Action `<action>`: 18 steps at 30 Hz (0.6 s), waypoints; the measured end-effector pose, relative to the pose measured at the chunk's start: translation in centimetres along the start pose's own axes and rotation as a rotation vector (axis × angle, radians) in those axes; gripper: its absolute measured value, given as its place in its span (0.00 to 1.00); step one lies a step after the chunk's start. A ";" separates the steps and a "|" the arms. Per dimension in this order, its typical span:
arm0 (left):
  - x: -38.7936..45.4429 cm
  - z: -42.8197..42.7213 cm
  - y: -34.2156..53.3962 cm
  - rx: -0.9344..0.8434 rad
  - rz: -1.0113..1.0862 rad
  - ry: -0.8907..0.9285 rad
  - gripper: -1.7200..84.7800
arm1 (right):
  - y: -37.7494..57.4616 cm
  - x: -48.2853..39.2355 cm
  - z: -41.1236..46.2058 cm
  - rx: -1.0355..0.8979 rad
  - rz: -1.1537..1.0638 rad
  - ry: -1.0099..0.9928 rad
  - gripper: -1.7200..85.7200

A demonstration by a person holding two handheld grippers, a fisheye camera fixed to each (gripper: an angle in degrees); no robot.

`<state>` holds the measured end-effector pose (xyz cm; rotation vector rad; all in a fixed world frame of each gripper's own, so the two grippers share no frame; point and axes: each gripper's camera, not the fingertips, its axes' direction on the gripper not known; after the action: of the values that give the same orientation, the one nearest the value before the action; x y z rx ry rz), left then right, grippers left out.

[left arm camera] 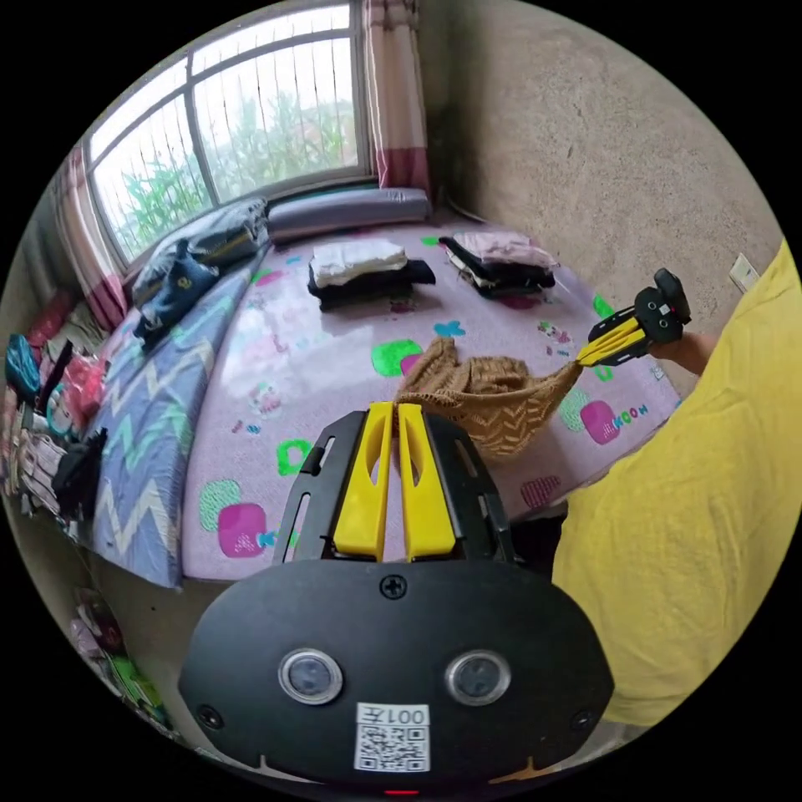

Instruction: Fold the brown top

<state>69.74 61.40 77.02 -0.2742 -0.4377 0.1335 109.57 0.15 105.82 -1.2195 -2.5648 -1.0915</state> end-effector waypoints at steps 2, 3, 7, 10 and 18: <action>0.2 -3.2 -0.7 0.082 0.026 -0.048 0.00 | -2.0 3.0 -5.1 0.117 0.025 0.073 0.02; 0.2 -5.7 -1.4 0.146 0.041 -0.072 0.00 | -2.6 3.9 -6.6 0.150 0.028 0.091 0.02; -0.4 -15.2 -4.1 0.350 0.093 -0.146 0.00 | -6.8 9.8 -17.9 0.388 0.027 0.198 0.02; 0.1 -22.1 -5.9 0.465 0.138 -0.207 0.00 | -10.3 12.0 -25.5 0.496 -0.016 0.274 0.02; 4.2 -33.5 -6.8 0.531 0.215 -0.401 0.00 | -17.4 11.8 -38.0 0.569 -0.088 0.470 0.02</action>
<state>88.54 47.88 51.58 0.2360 -0.7494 0.5114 81.53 -24.11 128.43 -0.6274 -2.3216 -0.5064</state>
